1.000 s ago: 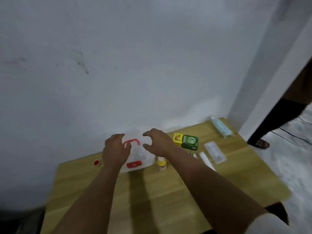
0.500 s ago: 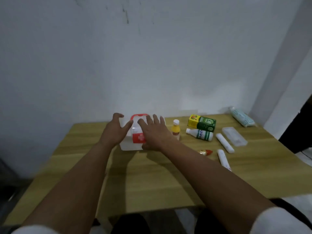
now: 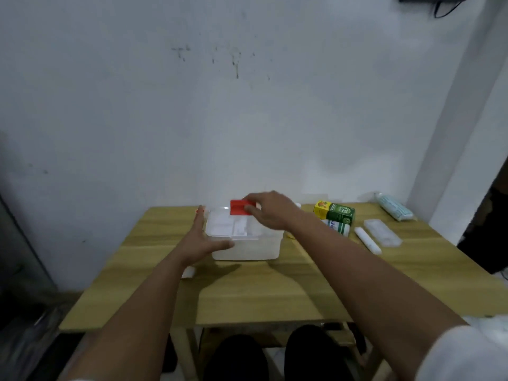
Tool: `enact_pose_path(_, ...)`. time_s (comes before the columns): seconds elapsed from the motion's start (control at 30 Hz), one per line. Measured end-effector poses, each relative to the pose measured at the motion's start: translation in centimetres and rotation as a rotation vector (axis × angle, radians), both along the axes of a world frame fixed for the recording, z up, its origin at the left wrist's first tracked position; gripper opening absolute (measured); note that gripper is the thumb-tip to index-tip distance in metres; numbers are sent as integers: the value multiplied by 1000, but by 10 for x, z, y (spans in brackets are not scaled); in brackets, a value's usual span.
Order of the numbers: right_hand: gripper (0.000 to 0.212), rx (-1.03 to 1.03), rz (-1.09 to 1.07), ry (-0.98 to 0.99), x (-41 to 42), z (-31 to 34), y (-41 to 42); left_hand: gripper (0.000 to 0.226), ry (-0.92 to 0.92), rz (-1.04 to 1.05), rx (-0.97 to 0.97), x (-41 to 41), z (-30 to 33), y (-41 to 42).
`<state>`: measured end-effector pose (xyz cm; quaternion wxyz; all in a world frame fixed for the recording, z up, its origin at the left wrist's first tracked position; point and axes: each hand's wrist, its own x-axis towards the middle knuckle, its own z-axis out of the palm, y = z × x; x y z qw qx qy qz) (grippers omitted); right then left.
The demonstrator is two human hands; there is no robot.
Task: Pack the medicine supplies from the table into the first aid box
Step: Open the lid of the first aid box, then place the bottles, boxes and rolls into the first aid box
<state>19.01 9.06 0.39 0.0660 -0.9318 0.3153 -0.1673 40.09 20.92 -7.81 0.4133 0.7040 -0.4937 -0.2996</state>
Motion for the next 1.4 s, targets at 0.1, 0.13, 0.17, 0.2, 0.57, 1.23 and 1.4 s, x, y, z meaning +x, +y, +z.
enact_pose_path(0.1, 33, 126, 1, -39, 11, 36, -26, 146, -18, 37, -82, -5, -8, -7)
enact_pose_path(0.13, 31, 170, -8, -59, 16, 45, -38, 138, -25, 23, -95, -9, -9, -10)
enact_pose_path(0.17, 30, 220, -17, -83, 22, 53, -51, 128, -30, 13, -107, -12, -11, -14)
enact_pose_path(0.2, 30, 278, -32, -120, 27, 58, -64, 118, -40, 13, -122, -15, -12, -17)
enact_pose_path(0.57, 98, 475, -442, -393, 56, 9, -146, 109, -57, 75, -198, -20, -24, -46)
enact_pose_path(1.23, 39, 342, -671, 306, -145, -70, -221, 98, -115, 34, -204, -14, -27, -71)
enact_pose_path(1.4, 52, 328, -623, 354, -151, -72, -217, 91, -111, 34, -199, -17, -23, -70)
